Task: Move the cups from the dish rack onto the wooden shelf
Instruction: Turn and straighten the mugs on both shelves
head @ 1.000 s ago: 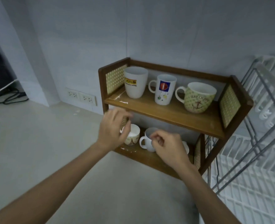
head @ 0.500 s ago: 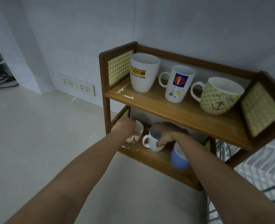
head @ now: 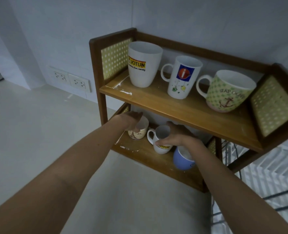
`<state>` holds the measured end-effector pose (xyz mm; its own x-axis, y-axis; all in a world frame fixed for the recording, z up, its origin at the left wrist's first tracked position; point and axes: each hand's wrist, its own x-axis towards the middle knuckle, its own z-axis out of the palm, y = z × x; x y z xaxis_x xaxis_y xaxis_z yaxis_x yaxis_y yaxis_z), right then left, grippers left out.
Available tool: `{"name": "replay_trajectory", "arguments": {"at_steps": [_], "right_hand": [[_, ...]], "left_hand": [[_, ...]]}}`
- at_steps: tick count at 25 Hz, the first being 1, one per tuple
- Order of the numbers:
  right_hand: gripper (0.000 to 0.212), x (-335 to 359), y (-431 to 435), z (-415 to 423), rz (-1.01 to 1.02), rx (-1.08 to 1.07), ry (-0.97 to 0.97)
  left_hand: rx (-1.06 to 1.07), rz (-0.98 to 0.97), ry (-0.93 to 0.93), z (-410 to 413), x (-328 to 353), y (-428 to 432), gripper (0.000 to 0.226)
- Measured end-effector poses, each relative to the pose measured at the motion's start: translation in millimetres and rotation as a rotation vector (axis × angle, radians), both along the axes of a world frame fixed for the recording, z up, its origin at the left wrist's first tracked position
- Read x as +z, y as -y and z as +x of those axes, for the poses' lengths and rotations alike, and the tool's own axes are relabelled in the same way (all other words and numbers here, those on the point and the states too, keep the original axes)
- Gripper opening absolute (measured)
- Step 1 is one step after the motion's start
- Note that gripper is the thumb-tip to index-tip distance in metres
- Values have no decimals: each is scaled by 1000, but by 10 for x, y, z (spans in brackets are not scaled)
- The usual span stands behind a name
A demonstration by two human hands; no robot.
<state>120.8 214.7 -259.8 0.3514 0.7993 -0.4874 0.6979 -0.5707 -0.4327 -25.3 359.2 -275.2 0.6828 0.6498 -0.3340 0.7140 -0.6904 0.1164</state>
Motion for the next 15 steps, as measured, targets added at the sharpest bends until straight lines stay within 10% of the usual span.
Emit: {"name": "replay_trajectory", "arguments": {"at_steps": [2,6,15], "right_hand": [[81,53,82,165,-117,-34,-104],[95,3,338,323,-220,-81,299],[74,-68,451,329,-114,74,216]], "left_hand": [[-31,42,35,34,37,71,78],[-184,-48,296,273,54,435,80],[-181,192,60,487,-156,765,92]]}}
